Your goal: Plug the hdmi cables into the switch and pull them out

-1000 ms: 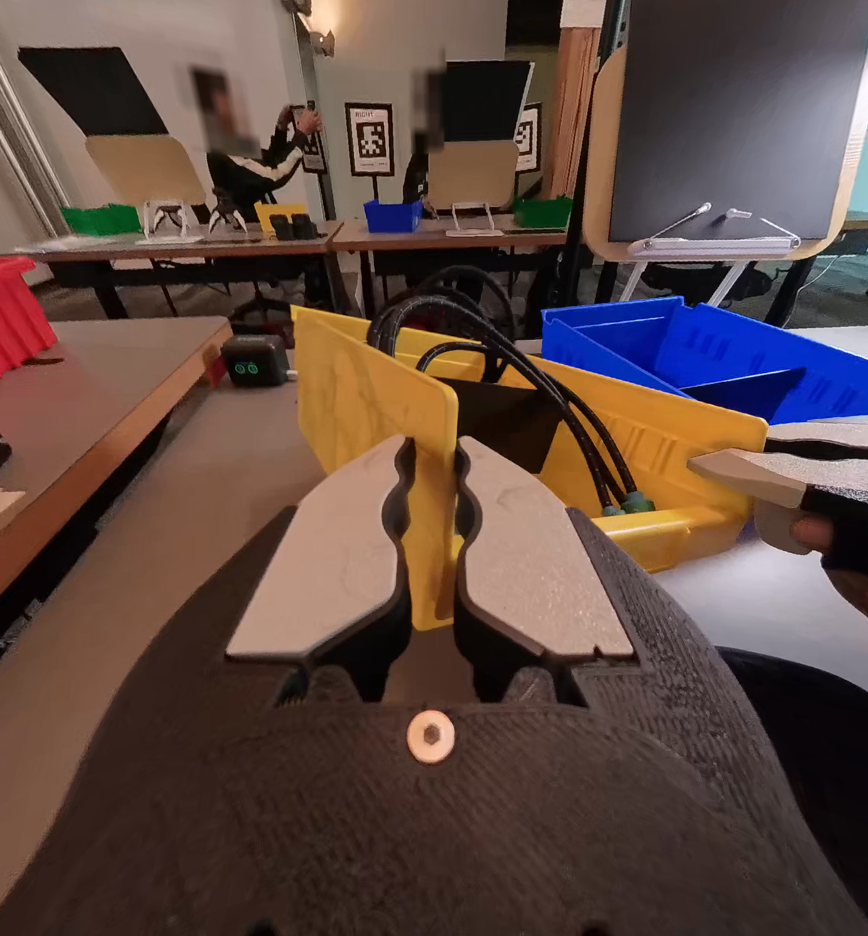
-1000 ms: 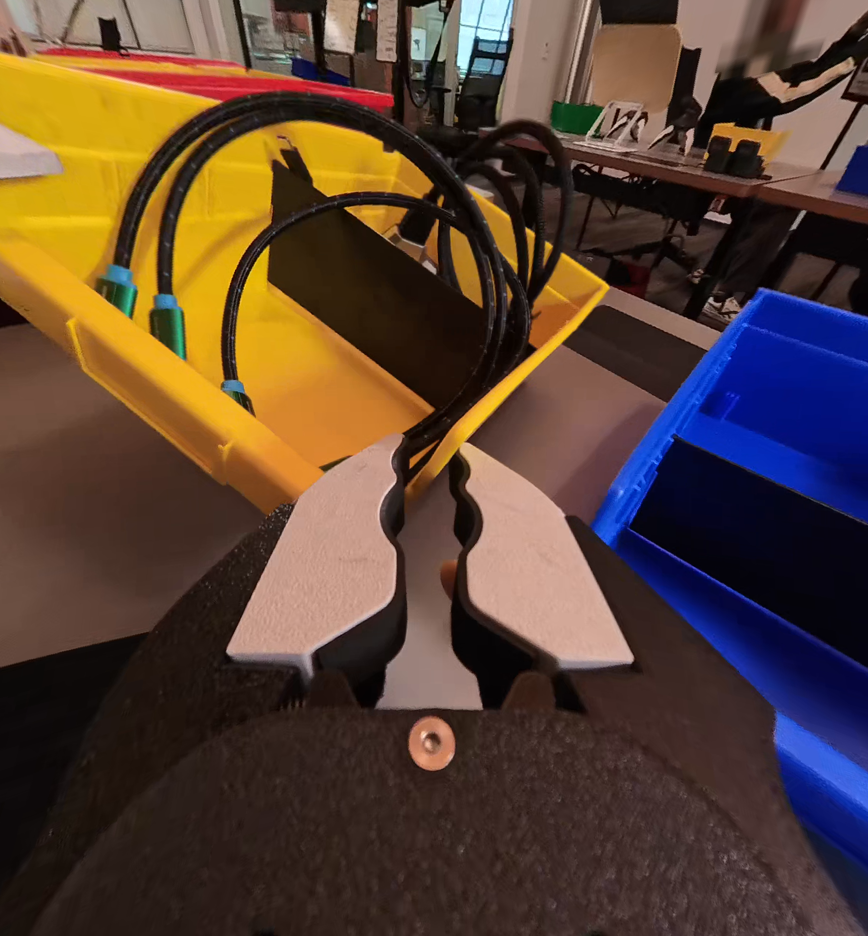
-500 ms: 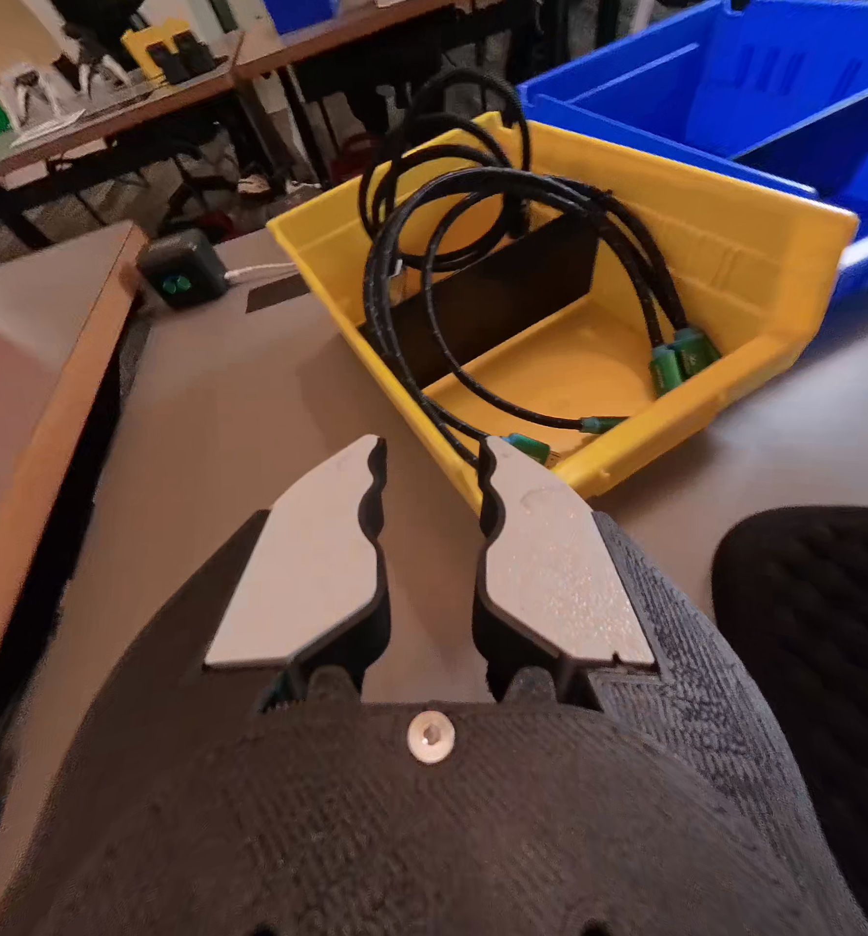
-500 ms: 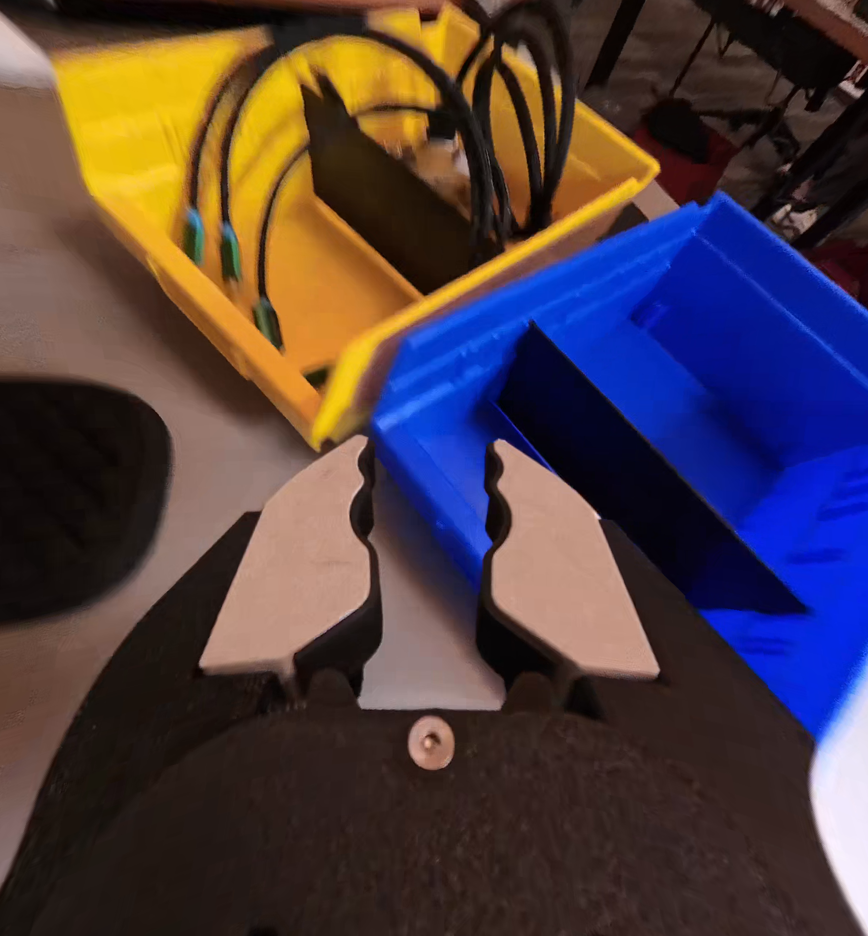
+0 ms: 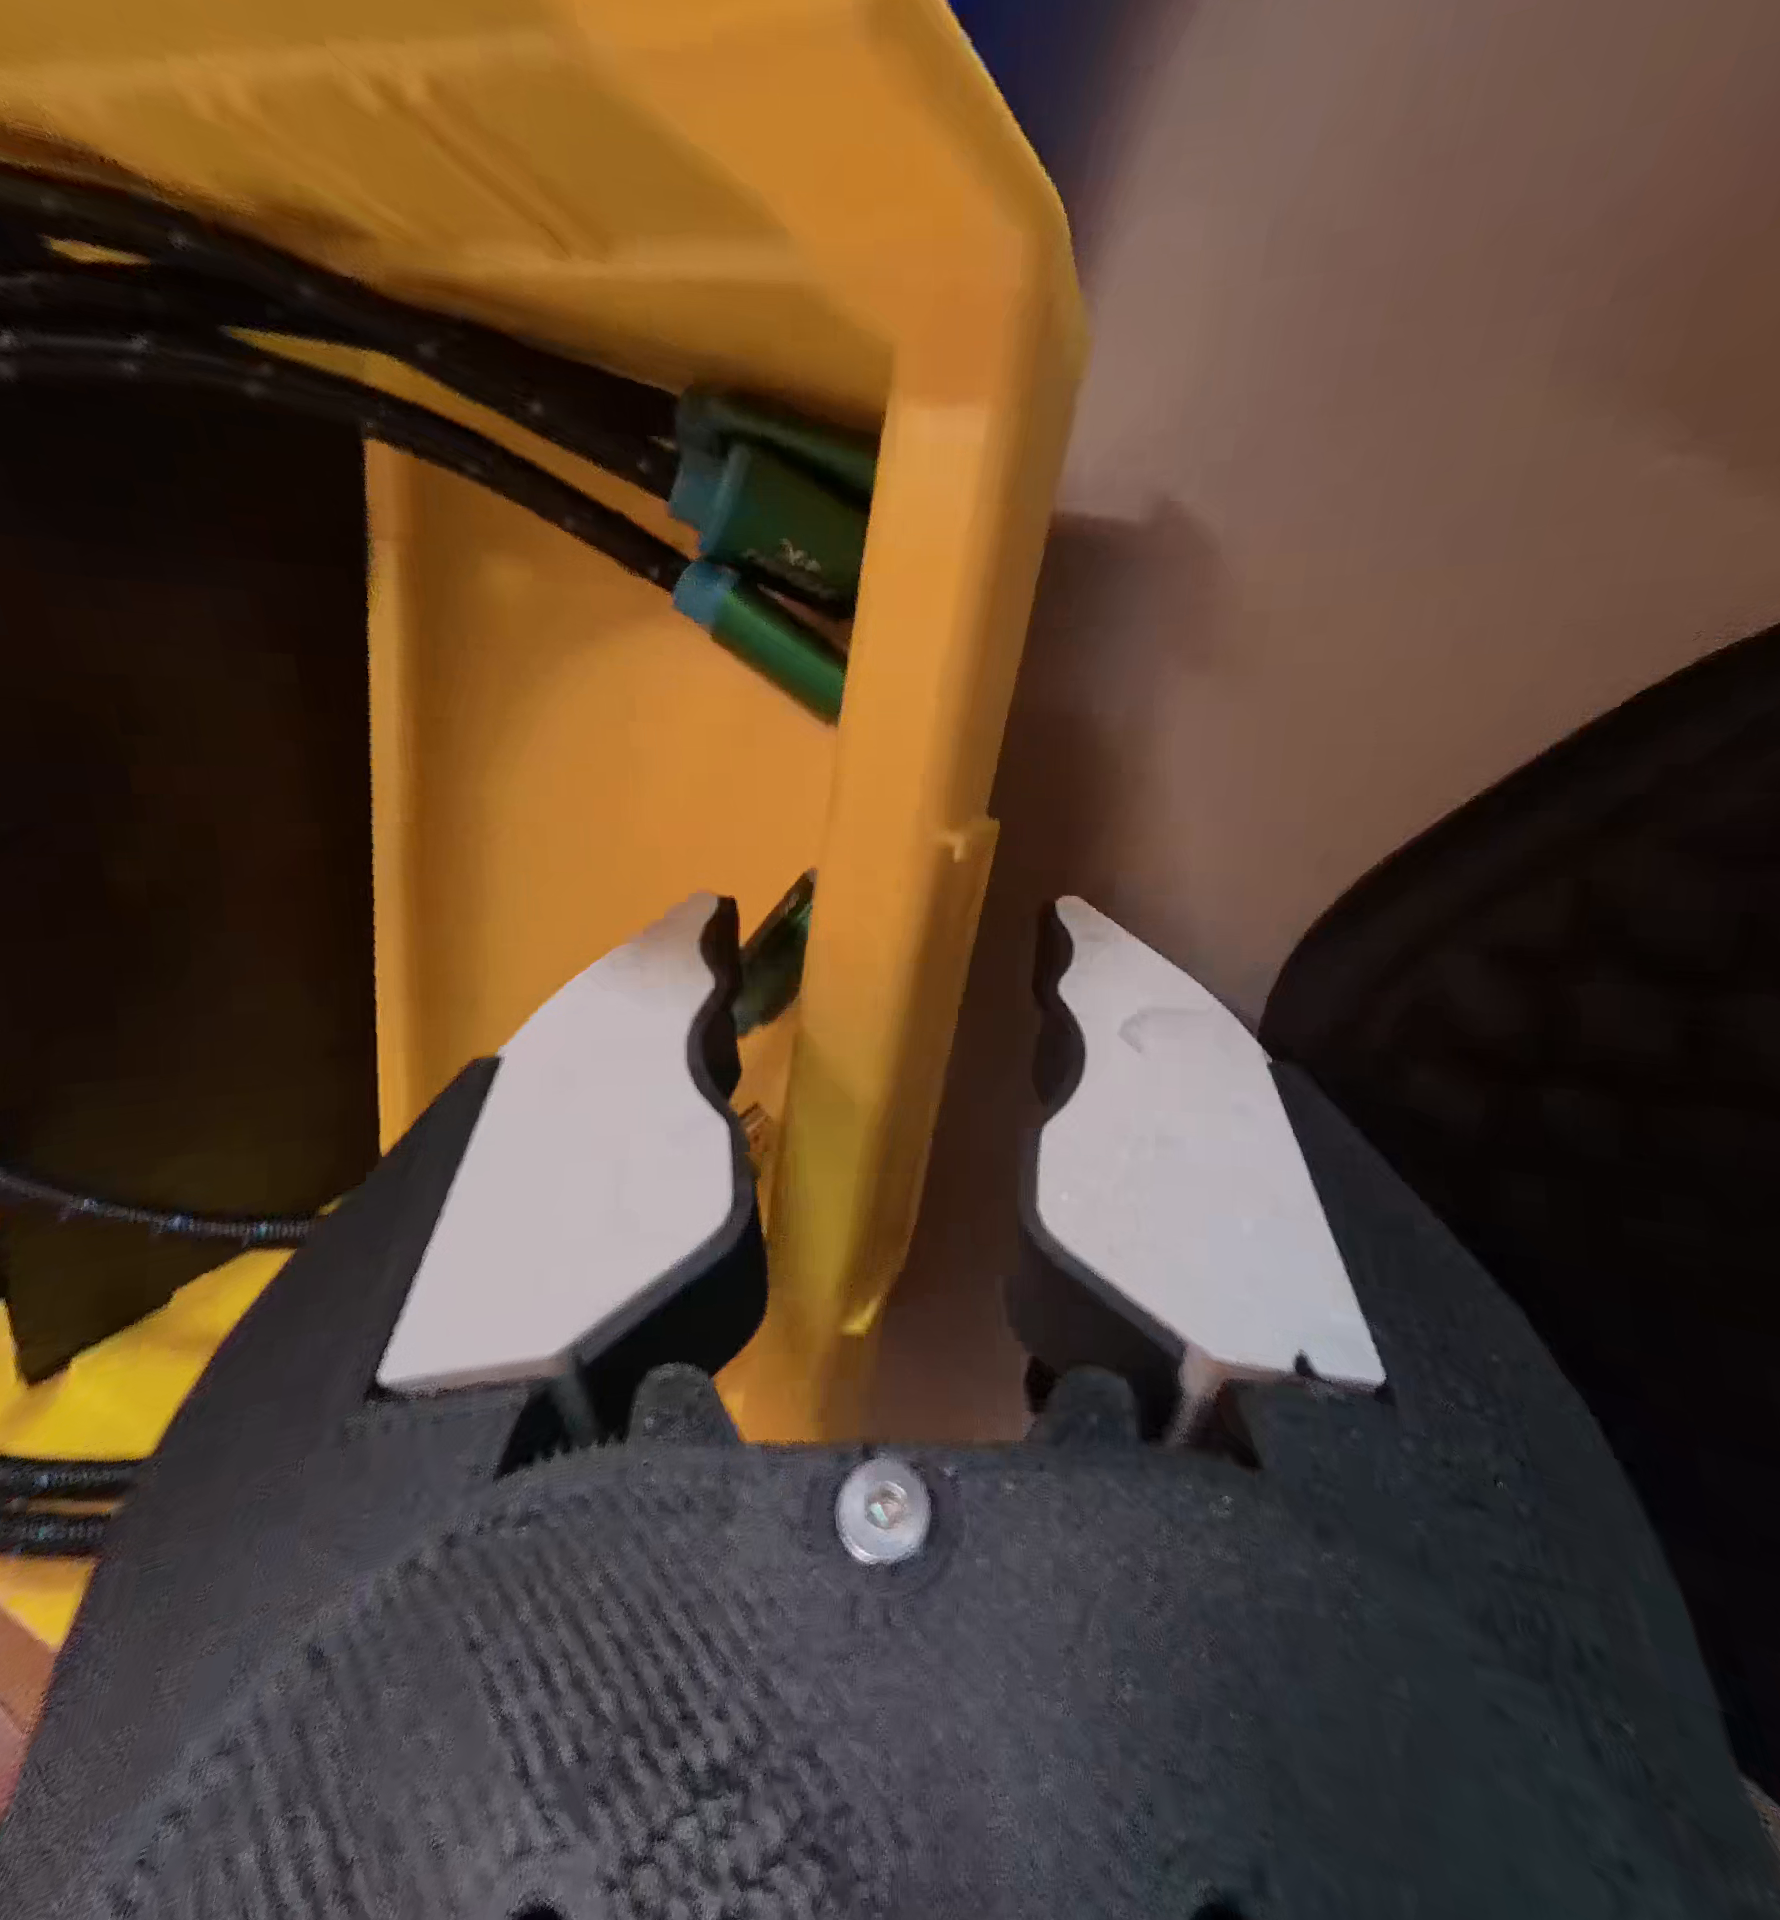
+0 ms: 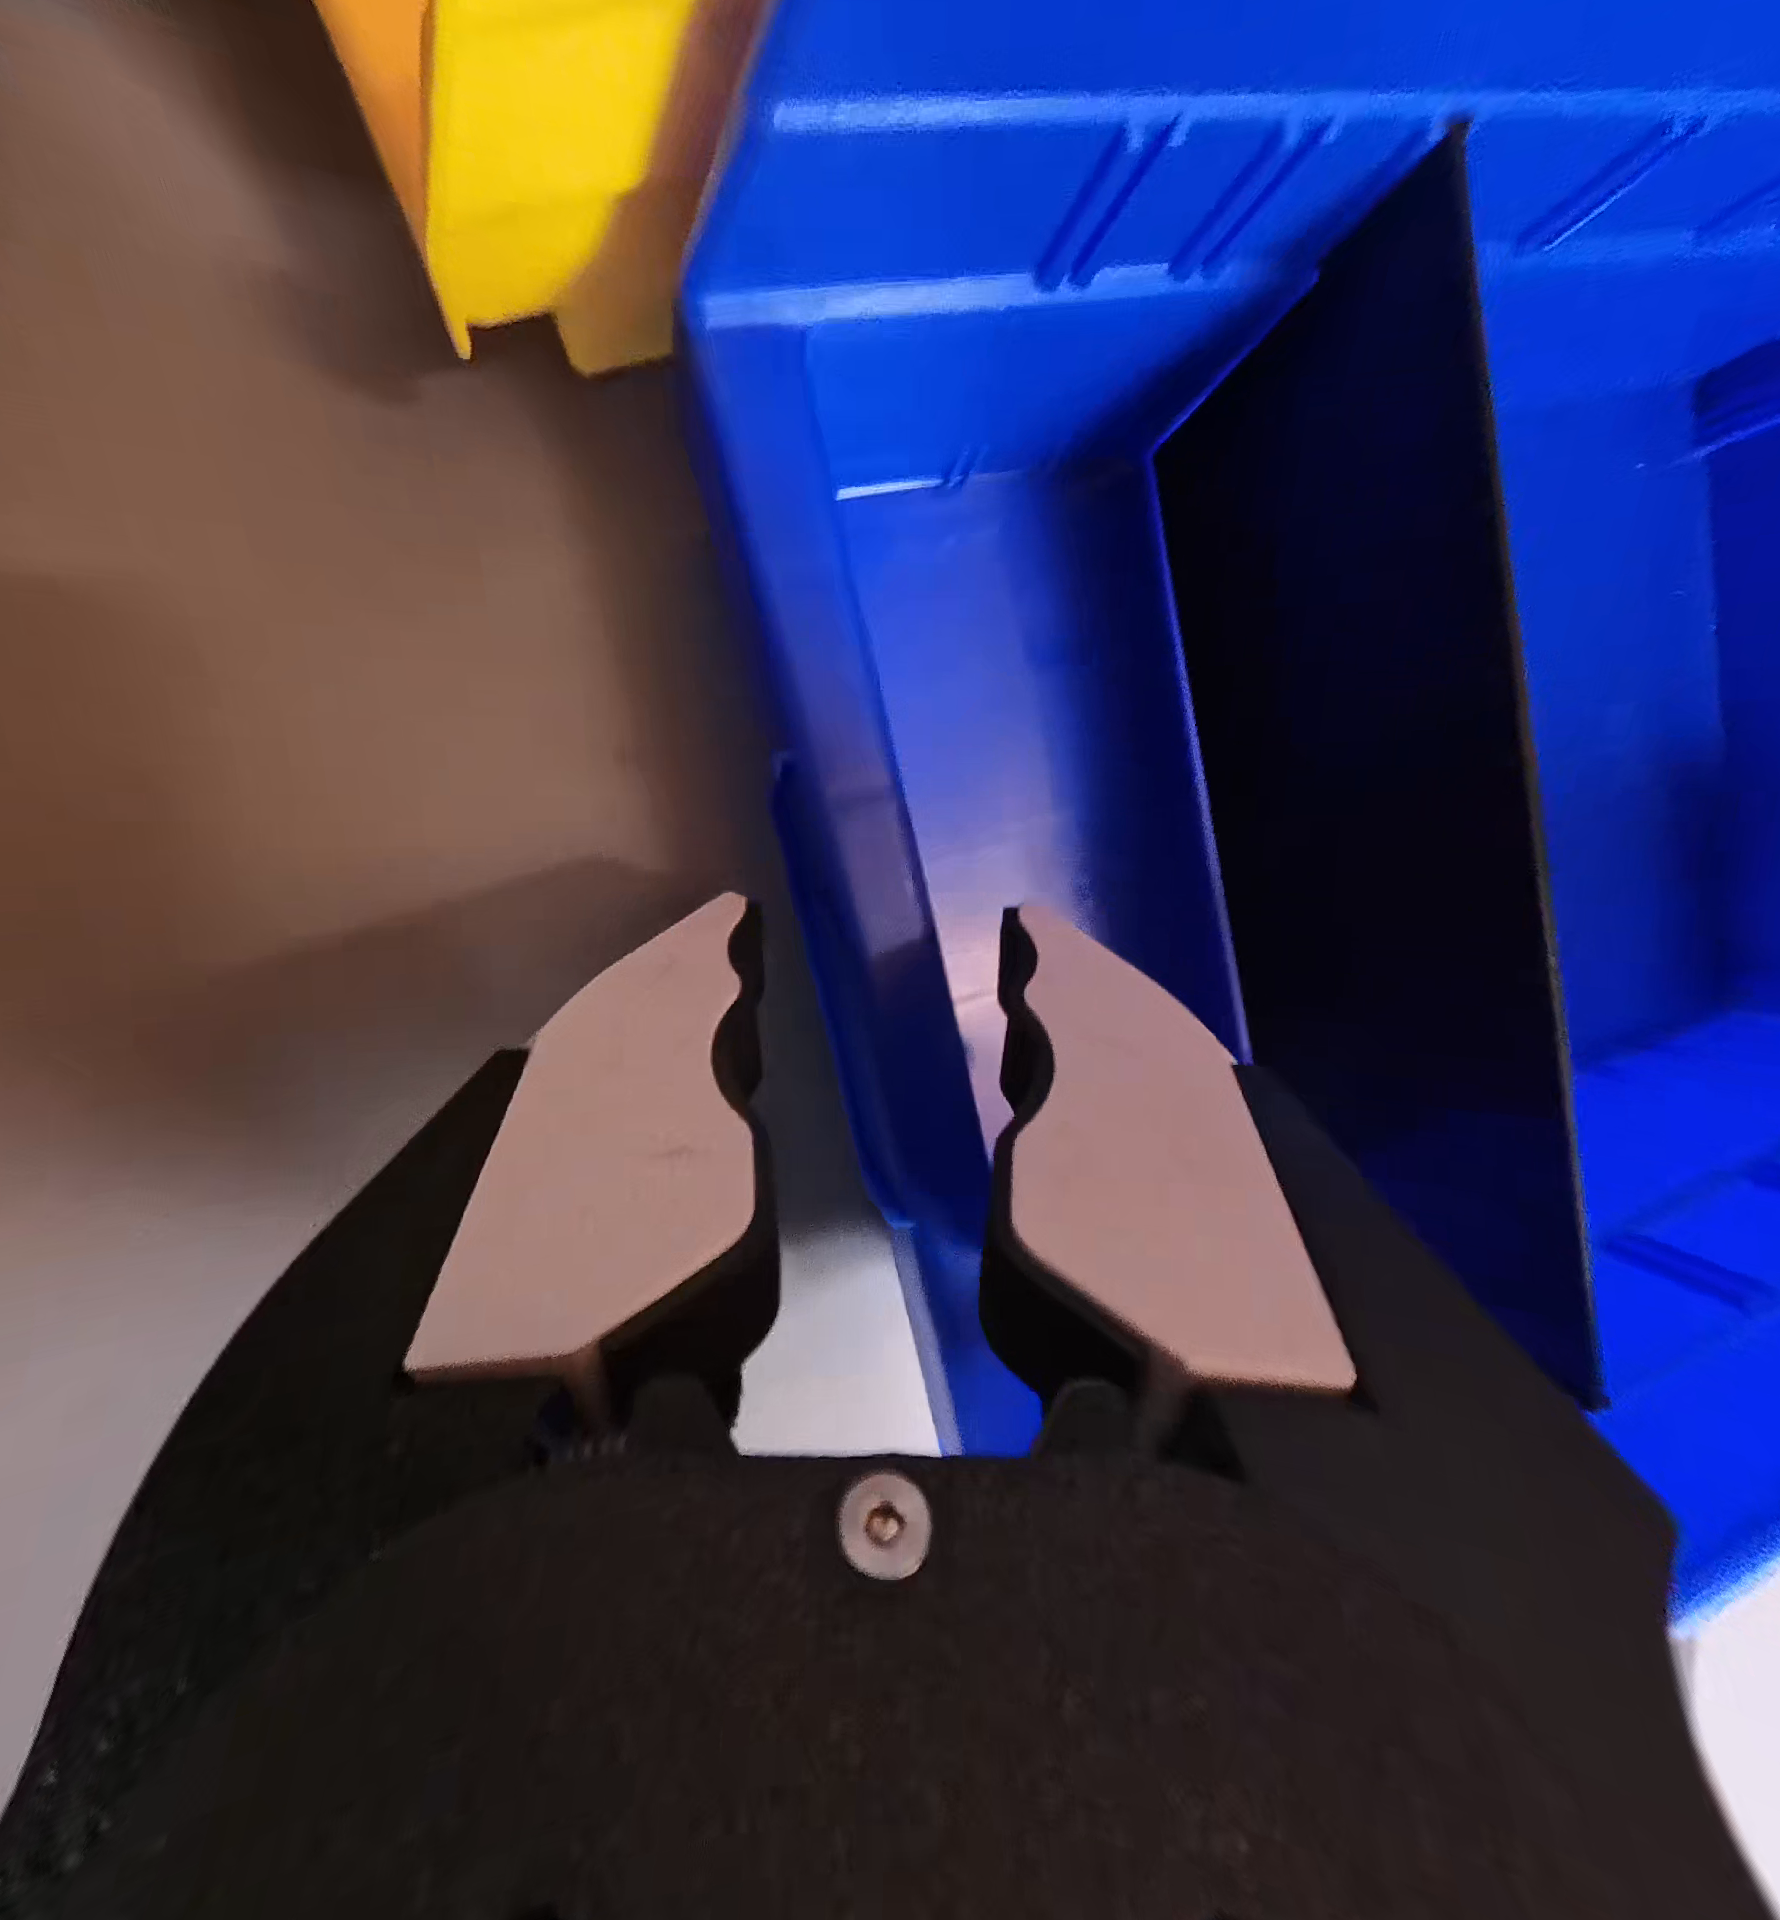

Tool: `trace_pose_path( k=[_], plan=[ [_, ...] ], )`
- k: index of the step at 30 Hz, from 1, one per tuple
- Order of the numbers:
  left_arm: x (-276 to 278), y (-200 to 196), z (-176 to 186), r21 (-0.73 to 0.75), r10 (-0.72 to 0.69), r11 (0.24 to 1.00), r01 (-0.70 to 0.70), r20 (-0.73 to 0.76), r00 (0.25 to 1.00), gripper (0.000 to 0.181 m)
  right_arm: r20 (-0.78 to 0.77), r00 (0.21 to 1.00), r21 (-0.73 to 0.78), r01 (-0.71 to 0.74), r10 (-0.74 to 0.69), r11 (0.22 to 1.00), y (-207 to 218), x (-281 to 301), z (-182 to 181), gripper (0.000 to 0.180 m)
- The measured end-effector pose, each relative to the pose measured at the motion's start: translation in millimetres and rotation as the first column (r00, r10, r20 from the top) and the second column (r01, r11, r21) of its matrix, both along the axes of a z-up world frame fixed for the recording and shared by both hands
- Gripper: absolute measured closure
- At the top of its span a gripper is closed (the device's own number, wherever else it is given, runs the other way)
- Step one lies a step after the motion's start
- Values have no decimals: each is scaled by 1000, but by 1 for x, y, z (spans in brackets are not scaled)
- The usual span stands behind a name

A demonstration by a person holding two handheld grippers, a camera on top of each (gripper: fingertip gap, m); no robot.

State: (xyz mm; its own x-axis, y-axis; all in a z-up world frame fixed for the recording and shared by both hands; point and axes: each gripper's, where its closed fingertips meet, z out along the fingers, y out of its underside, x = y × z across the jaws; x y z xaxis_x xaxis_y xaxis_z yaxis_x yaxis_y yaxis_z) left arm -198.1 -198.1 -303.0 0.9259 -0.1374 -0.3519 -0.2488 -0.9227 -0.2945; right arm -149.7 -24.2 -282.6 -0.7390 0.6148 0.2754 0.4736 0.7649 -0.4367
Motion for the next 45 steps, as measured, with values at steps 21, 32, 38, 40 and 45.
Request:
trace_pose_path(
  k=[21, 32, 38, 40, 45],
  plan=[
    [-3, 19, -4, 85, -7, 996, 1, 68, 998, 149, -86, 982, 80, 176, -169, 981, 74, 97, -1, 150],
    [-25, 39, -3, 120, 20, 992, -24, 35, 999, 149, -84, 924, 124, 382, -374, 916, 182, 167, -5, 150],
    [-48, 51, -3, 121, 43, 992, -47, 32, 999, 149, -64, 900, 114, 436, -431, 893, 236, 169, -6, 150],
    [-58, 55, -3, 122, 48, 991, -51, 29, 998, 149, -59, 896, 122, 445, -441, 887, 256, 167, -6, 150],
    [-78, 62, -2, 128, 68, 989, -70, 26, 997, 149, -57, 874, 95, 486, -482, 869, 287, 159, -5, 148]
  ],
)
